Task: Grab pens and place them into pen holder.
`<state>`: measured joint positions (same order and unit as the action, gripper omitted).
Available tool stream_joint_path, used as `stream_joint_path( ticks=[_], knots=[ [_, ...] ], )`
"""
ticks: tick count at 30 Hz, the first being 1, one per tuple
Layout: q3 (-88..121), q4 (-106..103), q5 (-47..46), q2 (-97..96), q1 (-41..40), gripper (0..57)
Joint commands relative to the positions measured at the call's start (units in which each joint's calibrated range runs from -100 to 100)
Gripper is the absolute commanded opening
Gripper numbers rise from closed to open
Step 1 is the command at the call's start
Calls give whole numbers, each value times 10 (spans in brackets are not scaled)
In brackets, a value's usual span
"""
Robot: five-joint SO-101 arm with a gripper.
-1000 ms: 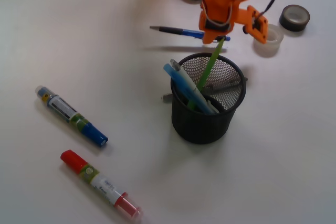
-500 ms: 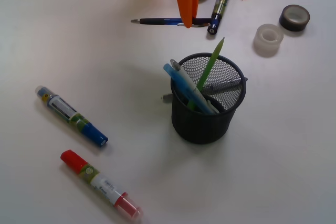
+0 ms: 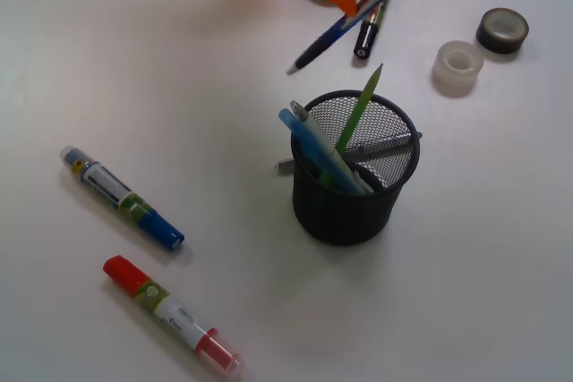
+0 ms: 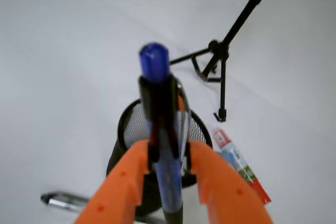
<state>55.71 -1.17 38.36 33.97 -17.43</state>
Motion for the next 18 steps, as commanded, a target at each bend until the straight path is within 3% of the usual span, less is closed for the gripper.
stream_joint_path(
  ticks=[1, 18],
  knots=[
    [15, -192, 28, -24, 12, 4],
    [-74, -342, 94, -171, 18, 4]
  ],
)
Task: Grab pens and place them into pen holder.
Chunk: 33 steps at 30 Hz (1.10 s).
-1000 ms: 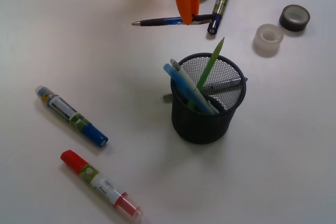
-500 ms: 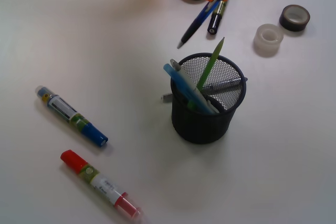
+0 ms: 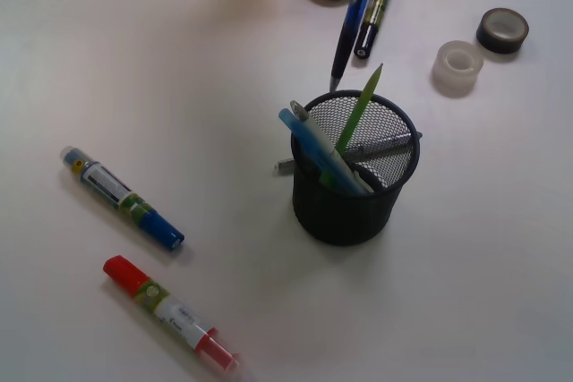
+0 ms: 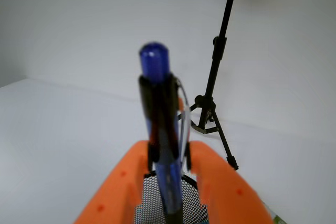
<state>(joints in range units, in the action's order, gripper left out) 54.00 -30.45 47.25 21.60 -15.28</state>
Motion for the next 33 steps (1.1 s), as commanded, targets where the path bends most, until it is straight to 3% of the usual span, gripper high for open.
stream_joint_path(
  ticks=[1, 9, 21, 29, 33],
  knots=[
    [-70, -66, 5, -68, -3, 4],
    [-137, -157, 30, -215, -3, 4],
    [-140, -160, 73, -274, -3, 6],
    [-140, -158, 64, -272, -2, 114],
    [-153, -155, 52, -269, -2, 198]
  ],
)
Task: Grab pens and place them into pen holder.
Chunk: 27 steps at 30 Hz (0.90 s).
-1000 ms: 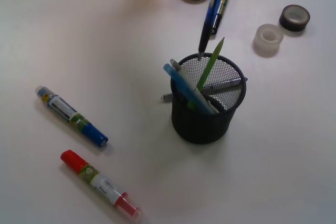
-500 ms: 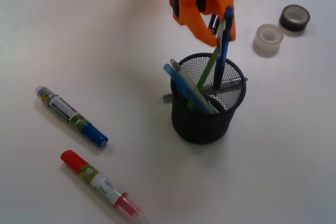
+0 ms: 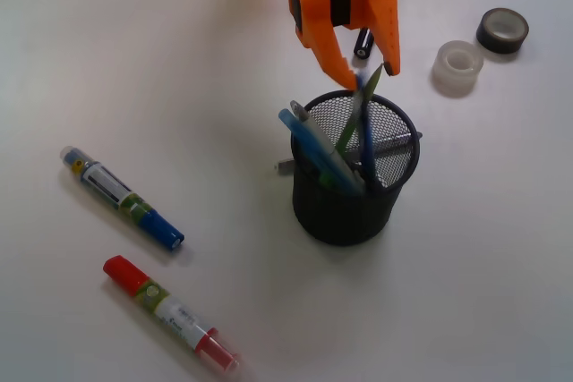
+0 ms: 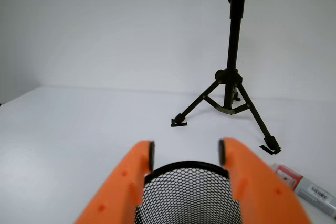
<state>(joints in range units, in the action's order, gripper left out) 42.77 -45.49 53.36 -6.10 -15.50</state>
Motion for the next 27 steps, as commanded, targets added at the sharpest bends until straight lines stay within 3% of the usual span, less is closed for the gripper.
stream_joint_path(
  ticks=[1, 5, 12, 18, 27],
  knots=[
    [-49, 4, -12, 8, 0, 209],
    [-122, 130, -65, 41, 0, 220],
    [-300, 579, -250, 160, -20, 216],
    [-342, 779, -365, 190, -66, 216],
    [-345, 993, -400, 103, -136, 216]
  ],
)
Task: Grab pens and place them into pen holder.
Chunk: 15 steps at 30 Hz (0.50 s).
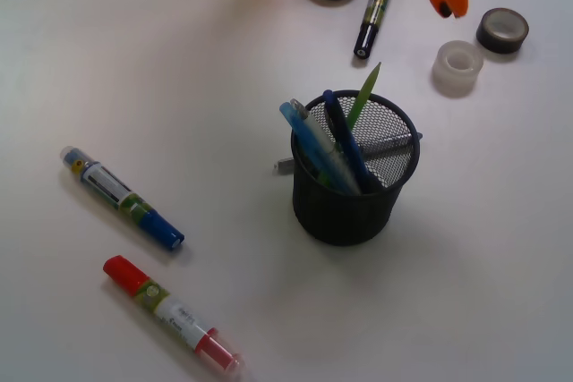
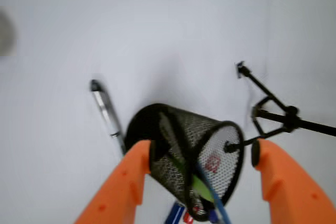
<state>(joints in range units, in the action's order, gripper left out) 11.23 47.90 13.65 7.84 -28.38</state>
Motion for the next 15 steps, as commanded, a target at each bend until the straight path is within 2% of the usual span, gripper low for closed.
stream_joint_path(
  ticks=[1, 6, 15],
  knots=[
    [-31, 69, 0, -57, -10, 216],
    [-87, 125, 17, -161, -13, 216],
    [-310, 272, 25, -332, -4, 216]
  ],
)
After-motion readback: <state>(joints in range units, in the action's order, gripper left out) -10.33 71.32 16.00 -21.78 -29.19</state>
